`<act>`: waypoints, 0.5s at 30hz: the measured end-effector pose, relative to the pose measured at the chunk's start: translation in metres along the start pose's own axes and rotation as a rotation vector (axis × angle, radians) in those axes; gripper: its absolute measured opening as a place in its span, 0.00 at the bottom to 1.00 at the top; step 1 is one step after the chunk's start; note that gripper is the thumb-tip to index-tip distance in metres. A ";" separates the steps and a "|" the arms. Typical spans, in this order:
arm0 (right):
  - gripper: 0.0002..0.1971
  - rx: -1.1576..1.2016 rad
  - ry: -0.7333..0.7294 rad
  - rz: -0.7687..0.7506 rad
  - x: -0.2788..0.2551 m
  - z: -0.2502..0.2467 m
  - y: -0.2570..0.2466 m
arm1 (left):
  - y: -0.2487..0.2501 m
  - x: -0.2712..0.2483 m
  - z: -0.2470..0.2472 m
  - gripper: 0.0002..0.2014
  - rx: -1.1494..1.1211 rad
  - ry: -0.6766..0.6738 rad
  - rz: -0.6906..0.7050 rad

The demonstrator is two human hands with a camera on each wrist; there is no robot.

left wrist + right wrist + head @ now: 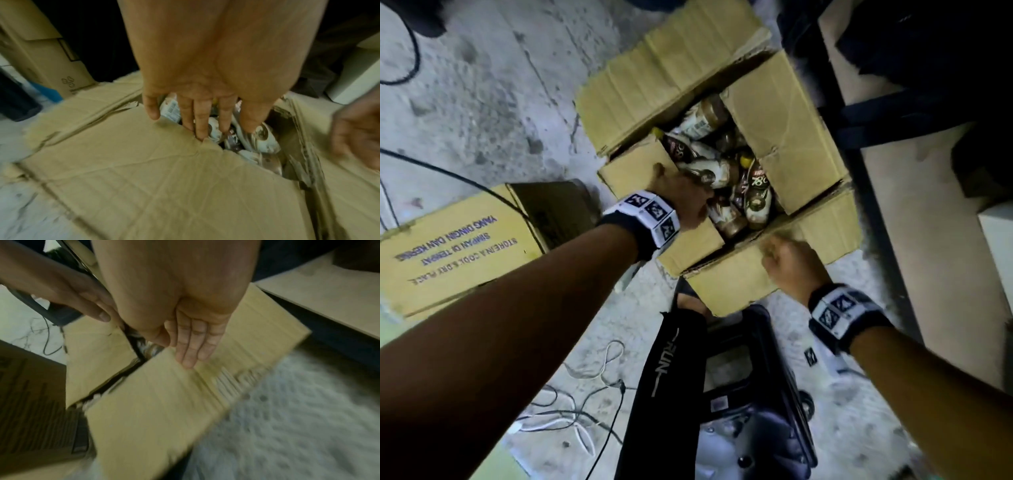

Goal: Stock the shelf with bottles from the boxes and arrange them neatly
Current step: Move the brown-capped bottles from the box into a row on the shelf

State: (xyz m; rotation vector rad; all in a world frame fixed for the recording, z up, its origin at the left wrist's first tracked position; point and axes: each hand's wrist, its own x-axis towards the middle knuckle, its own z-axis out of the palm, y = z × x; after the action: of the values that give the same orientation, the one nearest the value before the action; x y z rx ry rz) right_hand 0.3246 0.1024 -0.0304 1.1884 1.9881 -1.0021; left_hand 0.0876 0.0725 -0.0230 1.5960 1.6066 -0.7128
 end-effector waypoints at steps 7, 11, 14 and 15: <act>0.33 0.253 0.024 0.053 0.046 -0.038 -0.027 | -0.047 -0.104 0.010 0.10 -0.500 0.185 -0.547; 0.44 0.323 0.255 0.061 0.022 -0.046 -0.031 | -0.072 -0.116 0.064 0.08 -1.035 -0.053 -0.720; 0.46 0.336 0.472 0.116 0.027 -0.082 -0.016 | -0.059 -0.092 0.089 0.16 -1.672 -0.055 -0.802; 0.45 0.318 0.507 0.130 0.039 -0.096 -0.005 | -0.054 -0.080 0.092 0.19 -1.800 -0.037 -0.827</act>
State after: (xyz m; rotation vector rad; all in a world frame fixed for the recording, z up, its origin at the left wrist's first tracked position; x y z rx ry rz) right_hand 0.2929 0.1989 -0.0087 1.8738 2.1333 -1.0522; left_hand 0.0413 -0.0518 -0.0156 -0.3864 1.7851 0.4270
